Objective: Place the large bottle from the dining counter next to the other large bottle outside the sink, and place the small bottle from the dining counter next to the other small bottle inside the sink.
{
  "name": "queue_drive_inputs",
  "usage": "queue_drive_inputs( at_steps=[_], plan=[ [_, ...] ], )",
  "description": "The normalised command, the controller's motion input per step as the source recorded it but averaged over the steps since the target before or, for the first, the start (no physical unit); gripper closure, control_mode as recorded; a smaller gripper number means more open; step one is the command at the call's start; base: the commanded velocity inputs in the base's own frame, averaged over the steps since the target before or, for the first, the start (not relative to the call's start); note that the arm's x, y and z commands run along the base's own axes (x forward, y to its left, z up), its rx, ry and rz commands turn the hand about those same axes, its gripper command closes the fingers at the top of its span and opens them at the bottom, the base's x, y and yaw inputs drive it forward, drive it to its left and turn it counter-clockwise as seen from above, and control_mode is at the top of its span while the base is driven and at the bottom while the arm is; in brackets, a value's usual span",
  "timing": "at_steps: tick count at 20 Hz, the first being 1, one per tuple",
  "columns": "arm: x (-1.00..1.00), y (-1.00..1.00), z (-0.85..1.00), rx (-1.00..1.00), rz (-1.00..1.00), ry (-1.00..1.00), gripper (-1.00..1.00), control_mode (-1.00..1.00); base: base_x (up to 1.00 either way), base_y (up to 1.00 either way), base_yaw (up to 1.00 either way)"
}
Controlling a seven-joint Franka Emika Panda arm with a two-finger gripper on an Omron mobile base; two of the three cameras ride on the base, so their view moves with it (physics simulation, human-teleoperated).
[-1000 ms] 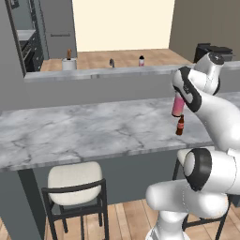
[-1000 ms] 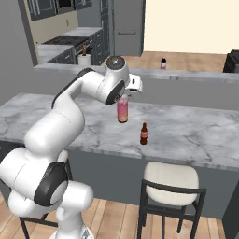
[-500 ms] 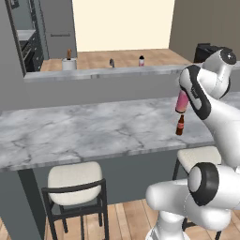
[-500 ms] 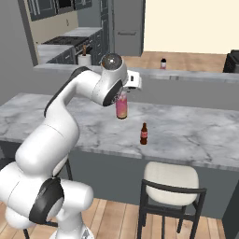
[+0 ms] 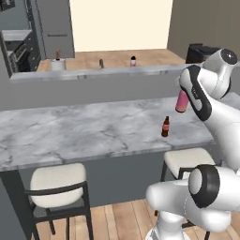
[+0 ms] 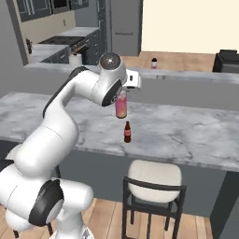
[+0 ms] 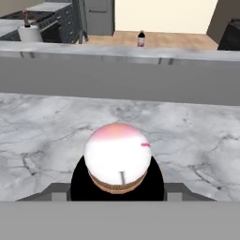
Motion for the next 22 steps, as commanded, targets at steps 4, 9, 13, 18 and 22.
queue_drive_inputs(
  at_steps=[4,9,13,18,22],
  plan=[
    [0.00,0.00,0.00,0.00,0.00,0.00,1.00,1.00,-0.27,-0.81,0.07],
    [0.00,0.00,0.00,0.00,0.00,0.00,1.00,1.00,-0.44,-0.64,0.11],
    [0.00,0.00,0.00,0.00,0.00,0.00,1.00,1.00,-0.26,-0.93,0.05],
    [0.00,0.00,0.00,0.00,0.00,0.00,1.00,1.00,-0.18,-0.72,0.12],
    [0.00,0.00,0.00,0.00,0.00,0.00,1.00,1.00,-0.11,-0.44,0.18]
  ],
)
